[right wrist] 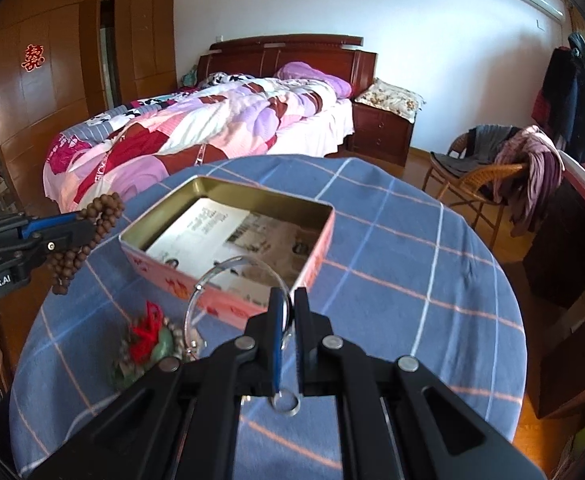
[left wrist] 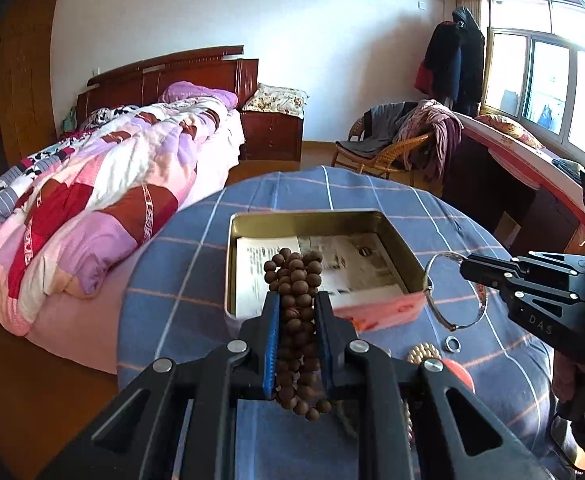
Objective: Organize jewelry
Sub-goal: 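Lower the beads into the pink tin with the left while the right lowers the bangle in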
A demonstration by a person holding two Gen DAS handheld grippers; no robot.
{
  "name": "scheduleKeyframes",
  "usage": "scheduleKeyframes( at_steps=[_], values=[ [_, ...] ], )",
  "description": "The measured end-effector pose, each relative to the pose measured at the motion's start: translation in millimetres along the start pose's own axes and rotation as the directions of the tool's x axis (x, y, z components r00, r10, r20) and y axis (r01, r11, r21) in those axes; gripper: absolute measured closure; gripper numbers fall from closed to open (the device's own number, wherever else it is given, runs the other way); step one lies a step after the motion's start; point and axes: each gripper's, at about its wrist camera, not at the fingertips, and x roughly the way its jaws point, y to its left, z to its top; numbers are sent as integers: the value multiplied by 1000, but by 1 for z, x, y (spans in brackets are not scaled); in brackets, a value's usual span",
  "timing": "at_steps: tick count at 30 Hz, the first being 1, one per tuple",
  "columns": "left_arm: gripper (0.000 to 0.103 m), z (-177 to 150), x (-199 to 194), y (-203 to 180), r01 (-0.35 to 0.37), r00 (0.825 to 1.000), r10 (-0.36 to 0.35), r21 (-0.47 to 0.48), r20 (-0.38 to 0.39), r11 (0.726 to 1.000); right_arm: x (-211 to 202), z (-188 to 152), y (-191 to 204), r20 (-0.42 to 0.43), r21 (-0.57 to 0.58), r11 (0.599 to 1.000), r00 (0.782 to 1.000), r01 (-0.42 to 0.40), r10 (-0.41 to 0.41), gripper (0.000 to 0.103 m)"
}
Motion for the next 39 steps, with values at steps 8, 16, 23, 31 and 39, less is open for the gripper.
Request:
scheduleKeyframes(
  at_steps=[8, 16, 23, 31, 39],
  values=[
    [86, 22, 23, -1, -23, 1000, 22, 22, 14, 1000, 24, 19, 0, -12, 19, 999, 999, -31, 31, 96],
    [86, 38, 60, 1, -56, 998, 57, 27, -8, 998, 53, 28, 2, -49, 24, 999, 998, -28, 29, 96],
    [86, 38, 94, 8, -94, 994, 95, 29, -54, 995, 72, 30, 7, -80, 12, 1000, 996, -26, 27, 96],
    [86, 28, 115, 10, -108, 990, 109, 17, -92, 994, 85, 28, 13, -112, -28, 1000, 994, 14, -17, 88],
    [84, 17, 129, 11, -132, 979, 135, 30, -155, 991, 89, 23, 12, -132, -62, 996, 989, 63, -71, 74]
  ],
)
